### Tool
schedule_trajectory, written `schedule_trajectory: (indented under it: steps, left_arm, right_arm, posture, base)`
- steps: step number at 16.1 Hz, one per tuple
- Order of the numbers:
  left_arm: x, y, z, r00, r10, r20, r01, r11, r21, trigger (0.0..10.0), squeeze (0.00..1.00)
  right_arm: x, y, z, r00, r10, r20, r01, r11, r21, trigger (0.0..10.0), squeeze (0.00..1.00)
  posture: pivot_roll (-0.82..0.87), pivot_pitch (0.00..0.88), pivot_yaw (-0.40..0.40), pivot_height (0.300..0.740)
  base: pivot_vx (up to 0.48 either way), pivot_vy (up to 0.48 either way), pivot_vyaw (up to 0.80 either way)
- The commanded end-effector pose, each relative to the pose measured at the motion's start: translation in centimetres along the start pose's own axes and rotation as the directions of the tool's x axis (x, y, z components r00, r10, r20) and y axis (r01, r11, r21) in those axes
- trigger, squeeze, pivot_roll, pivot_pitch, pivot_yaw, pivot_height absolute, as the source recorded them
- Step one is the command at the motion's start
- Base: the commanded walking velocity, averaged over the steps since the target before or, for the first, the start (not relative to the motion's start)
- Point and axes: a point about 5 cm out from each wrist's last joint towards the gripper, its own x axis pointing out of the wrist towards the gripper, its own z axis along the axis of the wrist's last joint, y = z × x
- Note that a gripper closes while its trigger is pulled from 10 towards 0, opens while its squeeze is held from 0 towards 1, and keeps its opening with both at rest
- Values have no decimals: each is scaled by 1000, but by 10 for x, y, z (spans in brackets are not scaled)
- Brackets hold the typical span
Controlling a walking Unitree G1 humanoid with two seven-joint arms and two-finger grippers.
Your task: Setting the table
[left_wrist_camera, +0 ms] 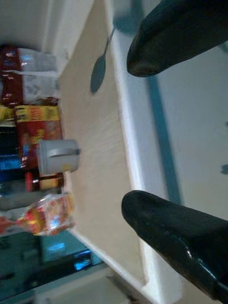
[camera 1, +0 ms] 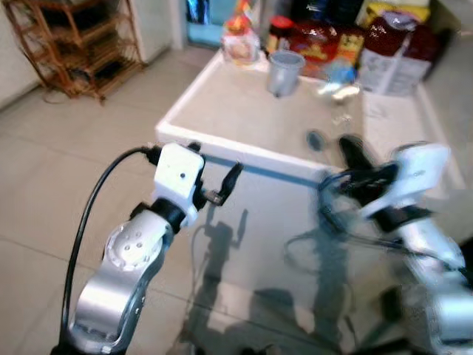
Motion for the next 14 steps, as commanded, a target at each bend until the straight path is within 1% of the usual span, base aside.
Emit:
schedule_trajectory:
  steps: [1,2,3,5,7,9,11,14]
  left_arm:
    - [1,-3,3,1000,-15,17,15,1000,1,10000,0]
    - [2,-4,3,1000,-17,21,17,1000,1,10000,0]
    - [2,-5,4,1000,-16,26,16,1000,-2,10000,0]
    - [2,-6,4,999,-17,31,17,1000,-5,10000,0]
    - [0,-6,4,999,-21,36,21,1000,-6,10000,0]
    - [-3,-5,3,999,-20,39,21,1000,-11,10000,0]
    - [-6,-3,0,999,-14,31,14,1000,-9,10000,0]
    - [-7,1,-1,1000,4,31,-5,1000,4,10000,0]
  right_arm:
    - [-1,-1,-1,1000,22,-5,-22,999,-24,10000,0]
    - [-1,2,-4,998,62,-19,-63,997,-45,10000,0]
    - [-1,5,-5,996,86,-19,-87,995,-47,10000,0]
    - [-2,5,-5,997,81,-12,-81,996,-32,10000,0]
    - [-7,10,-3,994,108,5,-108,994,-14,10000,0]
    - [-19,14,-8,985,169,-22,-170,985,-39,10000,0]
    - [-25,7,-10,988,151,-37,-152,987,-41,10000,0]
    - [-27,0,-9,992,122,-41,-124,991,-45,10000,0]
  posture:
    - [-9,96,-52,740]
    - [-10,96,-54,740]
    - [-10,94,-57,740]
    - [-11,97,-60,740]
    - [-12,99,-61,740]
    - [-12,100,-63,740]
    - [-14,101,-63,740]
    - [-23,106,-60,740]
  base:
    - [0,-472,0]
    - [0,-480,0]
    - [0,-472,0]
    - [0,-476,0]
    - [0,-480,0]
    - [0,-480,0]
    - [0,-480,0]
    - [0,-452,0]
